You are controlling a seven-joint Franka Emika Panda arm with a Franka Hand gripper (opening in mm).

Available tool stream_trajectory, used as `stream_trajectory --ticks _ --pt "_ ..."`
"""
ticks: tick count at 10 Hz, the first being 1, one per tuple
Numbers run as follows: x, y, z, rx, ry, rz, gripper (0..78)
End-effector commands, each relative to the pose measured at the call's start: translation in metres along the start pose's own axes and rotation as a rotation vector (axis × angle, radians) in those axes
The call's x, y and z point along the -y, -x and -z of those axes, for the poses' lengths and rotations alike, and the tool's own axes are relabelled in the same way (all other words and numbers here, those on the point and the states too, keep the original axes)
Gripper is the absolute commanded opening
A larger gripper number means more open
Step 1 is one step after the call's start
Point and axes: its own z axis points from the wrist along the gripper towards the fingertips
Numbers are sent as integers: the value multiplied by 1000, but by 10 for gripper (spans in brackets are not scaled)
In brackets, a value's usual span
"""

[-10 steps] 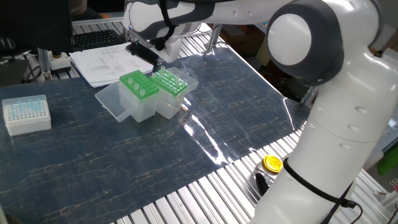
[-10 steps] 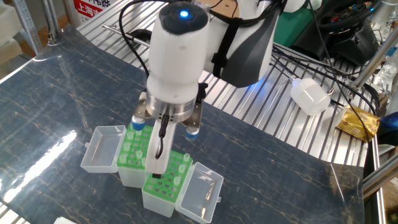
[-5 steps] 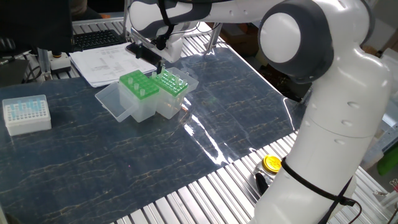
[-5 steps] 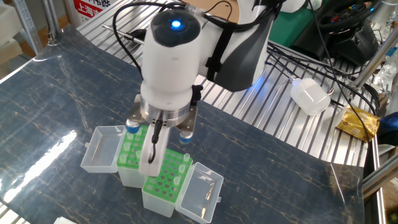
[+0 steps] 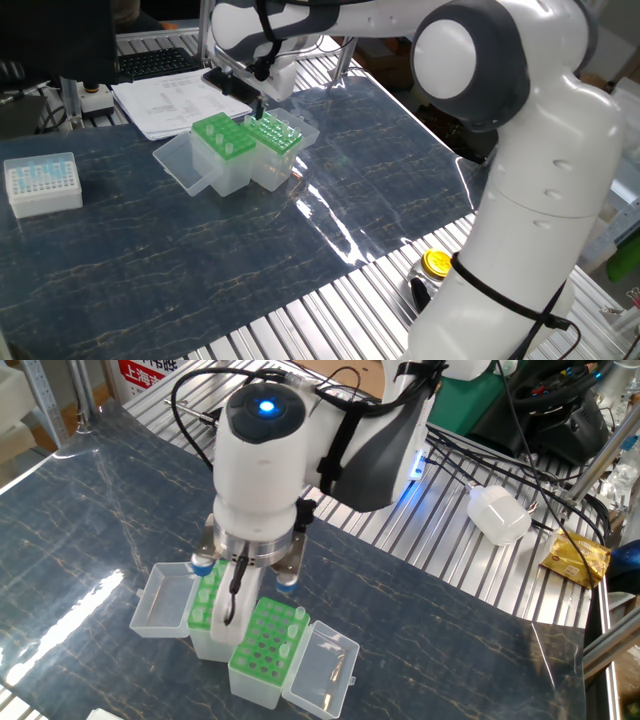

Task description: Transfer all large pipette tips from one holder to another

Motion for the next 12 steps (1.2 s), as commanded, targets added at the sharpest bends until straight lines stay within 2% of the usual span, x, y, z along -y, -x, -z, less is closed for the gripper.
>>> stream_trajectory --ticks 1,4,7,12 --pt "-2 6 -7 -2 9 -5 775" --pt "-5 5 -18 11 8 -15 775" --pt "-2 12 -24 9 11 -5 775" --pt "3 15 -37 15 14 -2 775"
